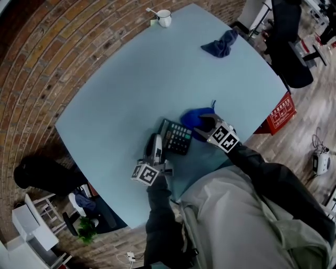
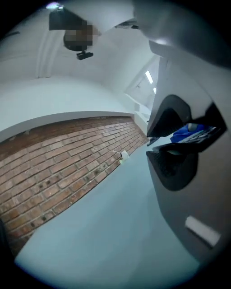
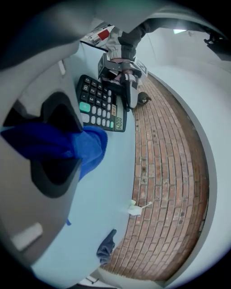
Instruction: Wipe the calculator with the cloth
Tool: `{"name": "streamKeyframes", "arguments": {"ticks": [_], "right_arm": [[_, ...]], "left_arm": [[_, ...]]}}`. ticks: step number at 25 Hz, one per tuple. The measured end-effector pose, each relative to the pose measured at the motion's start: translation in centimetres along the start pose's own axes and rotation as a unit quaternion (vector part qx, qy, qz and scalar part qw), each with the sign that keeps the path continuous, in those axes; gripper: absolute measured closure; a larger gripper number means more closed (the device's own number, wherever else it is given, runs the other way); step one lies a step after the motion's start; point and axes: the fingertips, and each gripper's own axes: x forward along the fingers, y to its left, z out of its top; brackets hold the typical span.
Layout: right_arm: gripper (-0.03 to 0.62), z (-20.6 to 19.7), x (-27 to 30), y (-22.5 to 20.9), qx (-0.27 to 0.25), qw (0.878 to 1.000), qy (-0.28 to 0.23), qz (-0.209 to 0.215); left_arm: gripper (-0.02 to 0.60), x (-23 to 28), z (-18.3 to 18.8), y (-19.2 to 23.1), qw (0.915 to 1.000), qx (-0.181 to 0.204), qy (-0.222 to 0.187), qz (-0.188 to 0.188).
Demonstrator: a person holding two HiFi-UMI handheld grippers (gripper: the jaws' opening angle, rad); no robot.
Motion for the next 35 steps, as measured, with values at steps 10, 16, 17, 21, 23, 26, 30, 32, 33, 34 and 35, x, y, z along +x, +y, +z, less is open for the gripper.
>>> {"name": "streamKeyframes", "arguments": {"ticks": [10, 16, 17, 21, 23, 26, 30, 32, 33, 34, 35], "right_arm": [[0.488, -0.2, -0.9, 0.2, -0.028, 0.999, 0.010, 0.014], [0.493, 2.7, -4.7, 0.1, 0.113, 0.986, -0.112, 0.044], [0.493, 3.5, -5.6, 0.7, 0.116, 0.983, -0.130, 0.054], [0.493, 4.9, -6.4, 7.0, 0.026, 0.987, -0.093, 0.130], [0.493, 5.4, -6.6, 11.3, -0.043, 0.981, -0.070, 0.174], [0.493, 7.1, -7.4, 11.4, -0.101, 0.981, -0.077, 0.149], [0.493, 11.3, -9.0, 4.0, -0.067, 0.990, -0.113, 0.047], [0.493, 12.6, -9.2, 4.2, -0.081, 0.989, -0.109, 0.050], [0.493, 13.0, -9.2, 5.8, -0.103, 0.987, -0.104, 0.064], [0.493, 13.3, -9.3, 7.9, -0.131, 0.983, -0.099, 0.080], [0.493, 13.3, -9.6, 10.3, -0.159, 0.977, -0.097, 0.099]], "left_arm": [[0.515, 1.1, -2.1, -2.6, 0.9975, -0.004, 0.053, -0.046], [0.537, 0.8, -3.2, -2.4, 0.9984, -0.022, 0.049, -0.016], [0.537, 0.7, -3.2, -2.4, 0.9987, -0.027, 0.042, -0.013], [0.537, 0.2, -2.0, -3.4, 0.9987, -0.051, -0.006, -0.007], [0.538, 0.1, -1.0, -4.8, 0.9967, -0.071, -0.038, -0.008], [0.537, -0.6, 0.1, -7.0, 0.9918, -0.096, -0.080, -0.025], [0.537, -1.9, 1.6, -10.3, 0.9857, -0.106, -0.123, -0.045], [0.537, -2.1, 1.9, -11.4, 0.9848, -0.103, -0.135, -0.033], [0.537, -2.0, 2.1, -11.7, 0.9843, -0.101, -0.142, -0.024], [0.537, -2.0, 2.4, -11.9, 0.9832, -0.101, -0.151, -0.014], [0.537, -2.2, 2.8, -12.0, 0.9810, -0.104, -0.164, -0.006]]}}
